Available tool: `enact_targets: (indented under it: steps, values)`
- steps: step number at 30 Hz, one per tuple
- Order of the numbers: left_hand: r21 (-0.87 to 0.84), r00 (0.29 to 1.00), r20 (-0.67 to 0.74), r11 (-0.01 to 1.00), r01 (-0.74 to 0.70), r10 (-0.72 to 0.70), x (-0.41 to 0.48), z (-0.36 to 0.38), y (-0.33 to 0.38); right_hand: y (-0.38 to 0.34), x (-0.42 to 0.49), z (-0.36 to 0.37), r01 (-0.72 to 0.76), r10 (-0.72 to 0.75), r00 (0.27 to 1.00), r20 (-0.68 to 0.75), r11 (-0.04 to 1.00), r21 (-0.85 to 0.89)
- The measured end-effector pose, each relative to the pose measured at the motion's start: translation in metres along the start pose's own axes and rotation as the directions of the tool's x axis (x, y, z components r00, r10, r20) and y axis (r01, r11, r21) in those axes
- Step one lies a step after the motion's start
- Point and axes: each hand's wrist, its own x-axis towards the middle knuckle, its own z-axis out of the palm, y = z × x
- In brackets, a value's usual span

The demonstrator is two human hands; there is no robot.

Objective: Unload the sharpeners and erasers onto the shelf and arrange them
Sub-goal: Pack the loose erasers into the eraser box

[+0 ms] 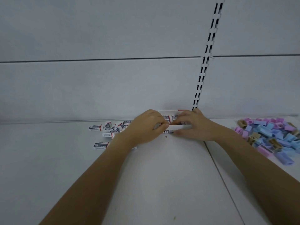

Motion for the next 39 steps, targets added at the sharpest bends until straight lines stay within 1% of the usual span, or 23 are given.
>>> enact_targets:
  steps: [3, 4, 6, 9, 13, 15, 19, 25, 29, 35, 37, 39]
  values:
    - [-0.038, 1.000, -0.011, 0.999, 0.018, -0.018, 0.001, 0.001, -0.001, -0.004, 0.000, -0.003, -0.083, 0.082, 0.997, 0.014, 0.976, 0.199]
    - [-0.046, 1.000, -0.005, 0.999, 0.030, -0.030, 0.002, 0.000, -0.002, -0.005, 0.001, -0.004, -0.111, 0.108, 0.994, 0.025, 0.966, 0.232]
    - [-0.056, 0.999, 0.011, 0.998, 0.032, -0.031, 0.002, -0.002, -0.001, -0.006, 0.000, -0.004, -0.133, 0.131, 0.991, 0.026, 0.964, 0.230]
    - [-0.040, 1.000, 0.020, 0.999, -0.012, 0.013, 0.000, -0.004, 0.000, -0.006, 0.000, -0.004, -0.108, 0.122, 0.992, -0.041, 0.963, 0.247]
    - [0.010, 0.999, 0.028, 1.000, 0.018, -0.018, -0.005, -0.004, 0.000, -0.001, -0.001, -0.004, -0.101, 0.109, 0.992, -0.057, 0.987, 0.126]
    - [0.001, 1.000, 0.029, 1.000, 0.004, -0.004, -0.006, -0.005, 0.001, 0.000, -0.002, -0.003, -0.091, 0.100, 0.993, -0.064, 0.987, 0.130]
    - [-0.012, 1.000, 0.028, 1.000, -0.012, 0.012, -0.007, -0.004, 0.000, -0.002, -0.001, -0.002, -0.069, 0.088, 0.993, -0.082, 0.976, 0.208]
    - [0.012, 1.000, 0.023, 1.000, 0.018, -0.018, -0.006, -0.003, 0.001, -0.007, -0.002, 0.001, -0.058, 0.072, 0.990, -0.123, 0.991, 0.119]
    - [0.013, 1.000, 0.012, 1.000, 0.024, -0.024, -0.006, -0.001, 0.002, -0.007, 0.000, 0.002, -0.066, 0.080, 0.989, -0.127, 0.992, 0.109]
    - [-0.053, 0.989, 0.024, 0.988, 0.147, -0.146, 0.004, -0.004, 0.006, -0.003, 0.002, 0.003, -0.115, 0.125, 0.988, -0.092, 0.987, 0.113]
    - [-0.119, 0.975, 0.040, 0.968, 0.221, -0.217, 0.011, -0.008, 0.006, -0.004, 0.001, 0.002, -0.112, 0.121, 0.989, -0.082, 0.988, 0.109]
    - [-0.134, 0.956, 0.081, 0.947, 0.292, -0.283, 0.017, -0.011, 0.006, -0.005, 0.001, 0.001, -0.109, 0.116, 0.991, -0.071, 0.989, 0.095]
